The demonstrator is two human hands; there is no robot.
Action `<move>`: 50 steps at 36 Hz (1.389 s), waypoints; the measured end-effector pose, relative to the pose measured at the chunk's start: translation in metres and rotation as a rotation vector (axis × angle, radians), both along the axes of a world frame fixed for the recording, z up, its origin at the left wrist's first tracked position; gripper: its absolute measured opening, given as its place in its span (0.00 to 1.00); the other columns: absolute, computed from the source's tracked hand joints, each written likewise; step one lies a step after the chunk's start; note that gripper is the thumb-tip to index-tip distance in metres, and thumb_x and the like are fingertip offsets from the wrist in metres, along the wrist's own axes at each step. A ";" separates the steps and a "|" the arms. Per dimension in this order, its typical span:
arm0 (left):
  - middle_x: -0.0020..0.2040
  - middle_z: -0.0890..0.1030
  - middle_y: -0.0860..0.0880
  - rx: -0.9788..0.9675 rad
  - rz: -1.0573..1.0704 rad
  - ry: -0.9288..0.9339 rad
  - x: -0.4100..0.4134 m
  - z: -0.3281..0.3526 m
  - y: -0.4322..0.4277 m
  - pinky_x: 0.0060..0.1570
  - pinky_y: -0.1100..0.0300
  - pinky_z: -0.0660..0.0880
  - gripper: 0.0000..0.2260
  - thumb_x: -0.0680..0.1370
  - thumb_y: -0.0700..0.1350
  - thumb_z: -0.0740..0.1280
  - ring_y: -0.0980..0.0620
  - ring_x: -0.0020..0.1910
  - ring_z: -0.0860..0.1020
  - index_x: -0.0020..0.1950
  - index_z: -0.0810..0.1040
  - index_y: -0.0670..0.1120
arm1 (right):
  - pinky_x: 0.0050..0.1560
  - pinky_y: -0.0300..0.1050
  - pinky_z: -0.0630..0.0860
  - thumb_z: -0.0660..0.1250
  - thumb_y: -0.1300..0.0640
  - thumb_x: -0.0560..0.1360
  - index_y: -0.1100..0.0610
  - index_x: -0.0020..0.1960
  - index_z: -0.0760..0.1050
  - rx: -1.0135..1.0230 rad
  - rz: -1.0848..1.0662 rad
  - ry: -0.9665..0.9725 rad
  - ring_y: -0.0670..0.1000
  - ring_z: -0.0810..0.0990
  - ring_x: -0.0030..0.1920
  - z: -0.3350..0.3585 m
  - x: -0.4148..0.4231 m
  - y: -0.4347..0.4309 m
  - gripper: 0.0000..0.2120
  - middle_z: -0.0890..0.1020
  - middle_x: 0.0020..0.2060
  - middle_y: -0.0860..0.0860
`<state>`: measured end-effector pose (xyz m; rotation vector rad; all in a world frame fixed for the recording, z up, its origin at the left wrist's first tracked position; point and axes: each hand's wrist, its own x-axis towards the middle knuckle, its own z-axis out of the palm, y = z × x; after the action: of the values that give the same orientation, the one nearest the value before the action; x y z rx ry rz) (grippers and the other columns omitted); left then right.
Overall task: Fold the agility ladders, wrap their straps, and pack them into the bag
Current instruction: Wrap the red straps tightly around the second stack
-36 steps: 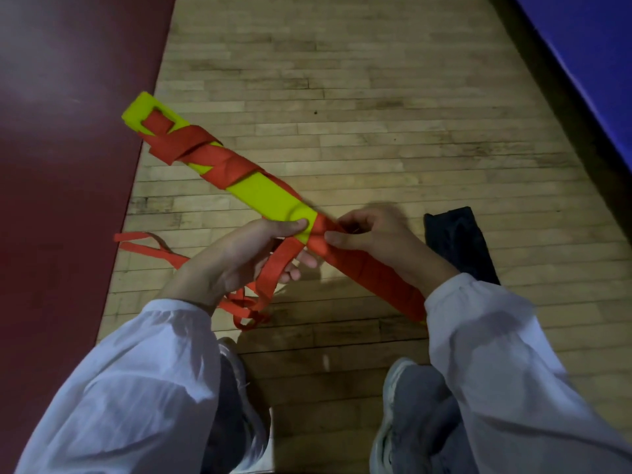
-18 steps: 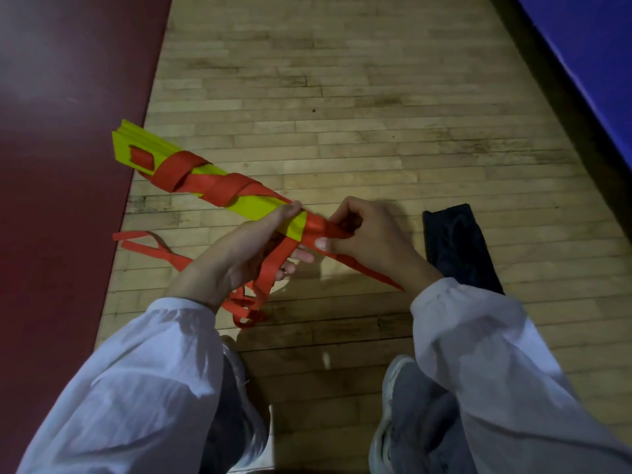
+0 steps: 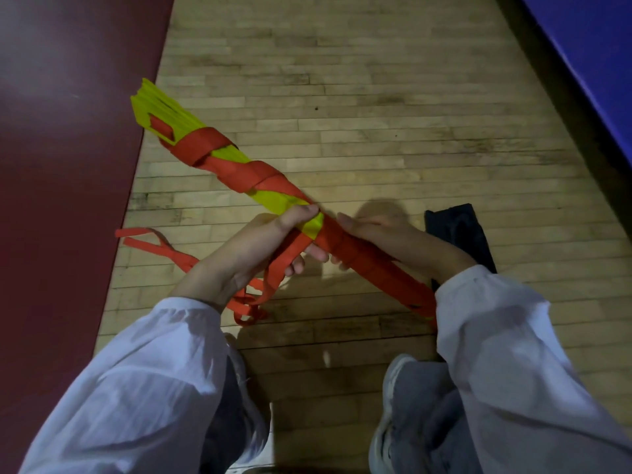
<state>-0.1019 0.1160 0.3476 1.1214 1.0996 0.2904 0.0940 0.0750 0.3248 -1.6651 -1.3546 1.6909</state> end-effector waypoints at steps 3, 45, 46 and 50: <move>0.43 0.85 0.41 -0.008 0.014 -0.003 0.000 0.000 0.000 0.25 0.63 0.72 0.22 0.79 0.58 0.60 0.52 0.27 0.74 0.53 0.79 0.39 | 0.53 0.50 0.79 0.58 0.32 0.70 0.62 0.55 0.80 -0.067 0.011 0.064 0.55 0.84 0.45 0.007 -0.005 -0.001 0.35 0.85 0.46 0.58; 0.34 0.82 0.42 -0.142 0.093 -0.080 -0.004 -0.001 0.008 0.23 0.65 0.72 0.17 0.82 0.49 0.58 0.52 0.24 0.75 0.46 0.78 0.38 | 0.44 0.47 0.73 0.58 0.28 0.66 0.55 0.41 0.79 0.211 -0.143 -0.192 0.46 0.78 0.37 -0.004 -0.015 0.004 0.30 0.78 0.32 0.45; 0.34 0.82 0.41 -0.127 0.080 -0.082 -0.004 0.000 0.007 0.23 0.64 0.72 0.16 0.81 0.49 0.58 0.52 0.24 0.75 0.45 0.79 0.39 | 0.47 0.48 0.75 0.60 0.28 0.66 0.54 0.41 0.81 0.194 -0.146 -0.182 0.46 0.80 0.38 -0.005 -0.013 0.005 0.30 0.80 0.32 0.44; 0.34 0.82 0.41 -0.092 0.030 -0.088 -0.004 0.003 0.005 0.24 0.64 0.71 0.16 0.81 0.48 0.59 0.52 0.24 0.74 0.45 0.79 0.38 | 0.47 0.44 0.79 0.67 0.35 0.64 0.53 0.50 0.83 0.124 -0.144 -0.052 0.50 0.84 0.46 -0.003 -0.011 0.003 0.26 0.85 0.44 0.50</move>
<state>-0.1060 0.1215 0.3504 1.0023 1.0423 0.3065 0.0832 0.0777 0.3220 -1.7031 -1.3010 1.4625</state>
